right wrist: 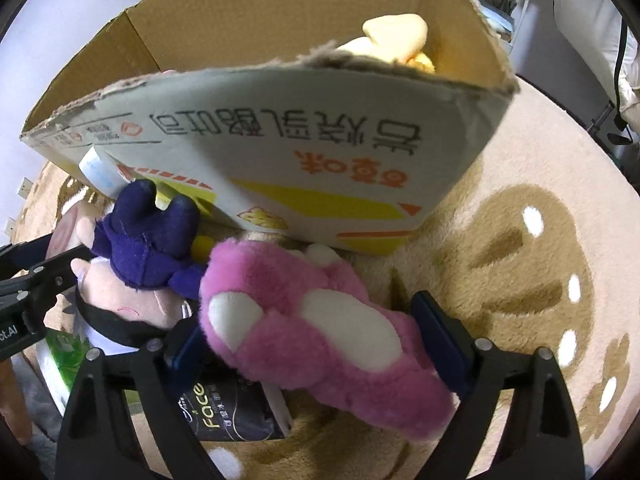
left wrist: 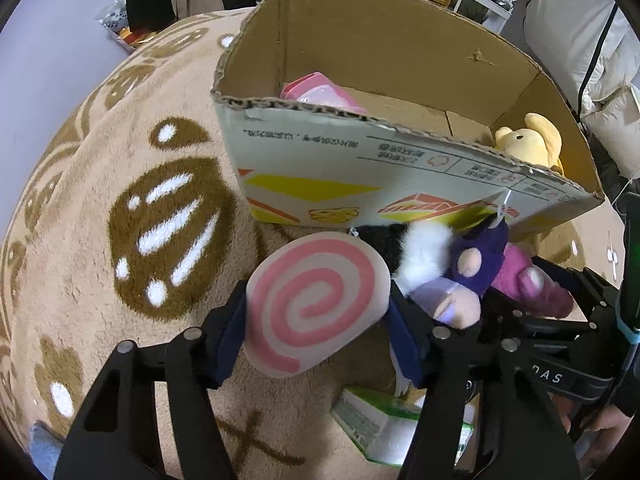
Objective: Organize soft objects
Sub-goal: 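Grasp the pink swirl cushion with the left tool while the right tool grasps the pink plush, then lift the swirl cushion with the left tool while the right tool carries the pink plush over the box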
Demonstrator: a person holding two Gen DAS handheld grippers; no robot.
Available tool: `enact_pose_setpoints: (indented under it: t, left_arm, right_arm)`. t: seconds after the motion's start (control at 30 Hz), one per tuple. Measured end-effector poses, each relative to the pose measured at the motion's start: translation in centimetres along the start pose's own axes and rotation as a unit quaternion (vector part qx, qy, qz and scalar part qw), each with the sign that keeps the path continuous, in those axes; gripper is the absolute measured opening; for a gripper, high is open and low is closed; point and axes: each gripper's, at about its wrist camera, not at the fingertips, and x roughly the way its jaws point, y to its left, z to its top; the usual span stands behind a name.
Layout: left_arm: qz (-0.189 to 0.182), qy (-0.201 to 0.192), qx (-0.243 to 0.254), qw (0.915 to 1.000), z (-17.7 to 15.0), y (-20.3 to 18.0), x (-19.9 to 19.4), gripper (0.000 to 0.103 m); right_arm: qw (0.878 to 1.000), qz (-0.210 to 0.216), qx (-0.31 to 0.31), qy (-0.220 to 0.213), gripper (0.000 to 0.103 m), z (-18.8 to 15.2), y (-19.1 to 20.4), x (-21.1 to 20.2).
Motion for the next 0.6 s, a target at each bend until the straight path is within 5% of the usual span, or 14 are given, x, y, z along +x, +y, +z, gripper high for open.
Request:
enact_pose_setpoints:
  t: [0.6]
  left_arm:
    - [0.03, -0.031, 0.001, 0.999, -1.1, 0.2, -3.1, 0.058]
  right_arm:
    - [0.997, 0.065, 0.01, -0.028, 0.074, -1.2, -1.5, -3.1]
